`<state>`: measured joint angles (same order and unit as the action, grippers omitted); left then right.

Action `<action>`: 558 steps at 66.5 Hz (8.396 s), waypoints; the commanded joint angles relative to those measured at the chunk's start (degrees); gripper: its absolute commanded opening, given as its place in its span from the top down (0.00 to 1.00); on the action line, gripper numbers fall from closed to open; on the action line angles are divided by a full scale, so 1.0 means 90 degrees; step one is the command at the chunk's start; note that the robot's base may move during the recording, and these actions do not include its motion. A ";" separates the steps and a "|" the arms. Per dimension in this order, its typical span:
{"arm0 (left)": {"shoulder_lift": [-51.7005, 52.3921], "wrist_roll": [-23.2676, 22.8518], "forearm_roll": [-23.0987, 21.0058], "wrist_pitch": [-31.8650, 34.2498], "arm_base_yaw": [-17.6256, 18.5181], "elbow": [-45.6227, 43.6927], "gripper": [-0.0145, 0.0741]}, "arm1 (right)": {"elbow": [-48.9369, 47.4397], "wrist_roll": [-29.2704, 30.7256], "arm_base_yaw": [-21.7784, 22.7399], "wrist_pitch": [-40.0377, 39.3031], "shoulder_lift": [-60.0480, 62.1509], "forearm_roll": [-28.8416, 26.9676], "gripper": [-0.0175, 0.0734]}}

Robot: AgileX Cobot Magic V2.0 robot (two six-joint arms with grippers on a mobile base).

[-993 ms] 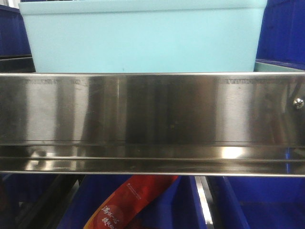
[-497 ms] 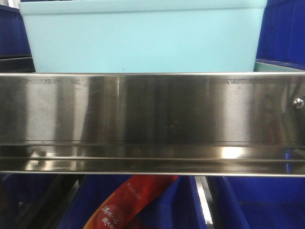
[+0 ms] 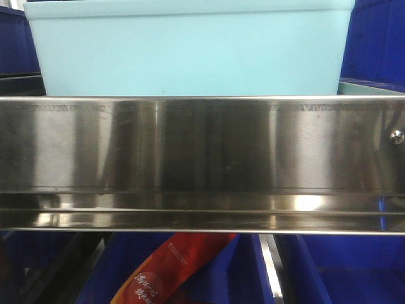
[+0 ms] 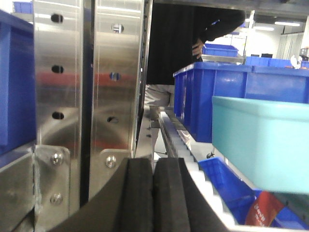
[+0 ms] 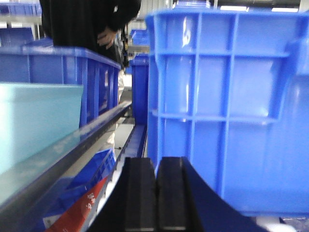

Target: Fetch blue bin and place on conveyor start

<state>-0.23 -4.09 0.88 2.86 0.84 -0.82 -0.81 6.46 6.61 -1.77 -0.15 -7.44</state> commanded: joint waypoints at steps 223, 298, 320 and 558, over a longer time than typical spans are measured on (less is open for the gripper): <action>-0.9281 0.0069 -0.0534 -0.6871 0.1445 -1.0162 0.96 | -1.0449 -0.1332 -0.2214 0.6938 -0.9630 0.0389 0.97; -0.8409 0.0069 -0.0747 -0.6870 0.1445 -1.0150 0.96 | -1.0449 -0.1332 -0.2352 0.6169 -0.8673 0.0313 0.97; -0.8410 0.0069 -0.0619 -0.6870 0.1445 -1.0150 0.96 | -1.0449 -0.1332 -0.2352 0.6142 -0.8673 0.0313 0.97; -0.8410 0.0069 -0.0563 -0.4041 0.1445 -1.0150 0.96 | -1.0449 -0.1332 -0.2352 0.6142 -0.8673 0.0313 0.97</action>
<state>-76.53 -3.02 -3.85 -37.49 13.93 -91.78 -94.29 -7.48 -14.88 54.66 -79.14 -5.47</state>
